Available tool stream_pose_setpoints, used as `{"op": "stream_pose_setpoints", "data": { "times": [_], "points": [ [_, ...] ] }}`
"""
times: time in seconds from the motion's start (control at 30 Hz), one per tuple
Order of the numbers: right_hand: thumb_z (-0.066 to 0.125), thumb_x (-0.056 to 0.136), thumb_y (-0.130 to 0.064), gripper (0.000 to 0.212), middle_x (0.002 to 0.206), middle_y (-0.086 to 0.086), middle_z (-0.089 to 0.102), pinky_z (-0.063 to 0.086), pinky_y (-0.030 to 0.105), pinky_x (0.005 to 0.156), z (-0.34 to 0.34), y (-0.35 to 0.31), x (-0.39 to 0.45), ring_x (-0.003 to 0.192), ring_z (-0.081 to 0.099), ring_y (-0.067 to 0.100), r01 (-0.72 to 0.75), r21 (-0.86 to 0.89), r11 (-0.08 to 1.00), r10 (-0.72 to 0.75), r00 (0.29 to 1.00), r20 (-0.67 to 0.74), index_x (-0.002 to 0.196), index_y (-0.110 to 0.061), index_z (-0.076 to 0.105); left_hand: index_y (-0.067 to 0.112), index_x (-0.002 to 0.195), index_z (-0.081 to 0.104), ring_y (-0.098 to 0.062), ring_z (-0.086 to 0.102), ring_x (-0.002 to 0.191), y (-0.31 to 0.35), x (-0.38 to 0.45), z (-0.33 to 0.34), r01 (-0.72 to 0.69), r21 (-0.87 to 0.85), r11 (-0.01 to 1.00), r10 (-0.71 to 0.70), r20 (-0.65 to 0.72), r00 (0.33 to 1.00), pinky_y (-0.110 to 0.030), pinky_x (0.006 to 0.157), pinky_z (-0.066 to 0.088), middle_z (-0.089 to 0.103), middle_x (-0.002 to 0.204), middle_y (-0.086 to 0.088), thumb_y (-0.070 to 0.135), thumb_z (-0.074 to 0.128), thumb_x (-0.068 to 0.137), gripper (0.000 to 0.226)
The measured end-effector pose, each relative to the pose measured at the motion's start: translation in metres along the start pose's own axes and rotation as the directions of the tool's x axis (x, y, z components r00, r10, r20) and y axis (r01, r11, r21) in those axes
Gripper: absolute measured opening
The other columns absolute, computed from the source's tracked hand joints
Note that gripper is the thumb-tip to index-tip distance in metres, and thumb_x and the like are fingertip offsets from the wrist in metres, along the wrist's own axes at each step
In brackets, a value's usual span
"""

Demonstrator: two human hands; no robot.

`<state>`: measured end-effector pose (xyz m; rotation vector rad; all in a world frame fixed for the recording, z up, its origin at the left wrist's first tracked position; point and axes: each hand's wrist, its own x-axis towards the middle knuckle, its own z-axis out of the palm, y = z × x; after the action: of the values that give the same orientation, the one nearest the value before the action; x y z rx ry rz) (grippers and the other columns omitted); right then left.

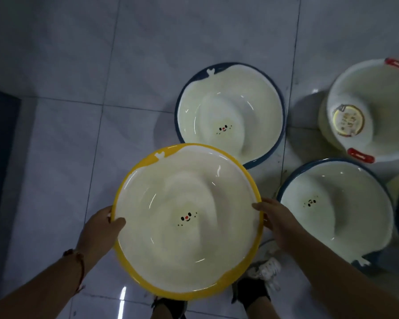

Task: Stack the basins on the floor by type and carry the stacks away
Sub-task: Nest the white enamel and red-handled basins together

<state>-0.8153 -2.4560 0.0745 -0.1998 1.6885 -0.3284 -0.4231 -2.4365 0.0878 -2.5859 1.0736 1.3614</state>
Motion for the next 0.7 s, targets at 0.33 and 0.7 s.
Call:
{"op": "stream_pose_setpoints", "data": {
  "times": [0.33,0.7],
  "points": [
    [0.061,0.091,-0.014,0.022,0.111,-0.002,0.066,0.048,0.038,0.091,-0.1,-0.092,-0.071,0.107,0.06,0.022,0.09,0.221,0.971,-0.101,0.994,0.038,0.112,-0.021,0.064,0.024,0.091,0.069,-0.034,0.068,0.074,0.157,-0.053,-0.019,-0.116,-0.084,0.99,0.113,-0.044,0.993,-0.05,0.071,0.059,0.072,0.08,-0.006,0.02,0.064,0.082,0.011],
    [0.06,0.091,-0.012,0.024,0.108,0.004,0.066,0.052,0.037,0.079,-0.109,-0.193,-0.003,0.1,0.06,0.024,0.233,0.133,0.963,-0.229,0.972,-0.047,0.112,-0.023,0.061,0.041,0.086,0.064,-0.032,0.068,0.086,0.258,0.041,-0.001,-0.21,-0.288,0.934,0.216,-0.011,0.976,-0.053,0.081,0.058,0.072,0.091,-0.002,0.007,0.062,0.094,0.035]
  ]
}}
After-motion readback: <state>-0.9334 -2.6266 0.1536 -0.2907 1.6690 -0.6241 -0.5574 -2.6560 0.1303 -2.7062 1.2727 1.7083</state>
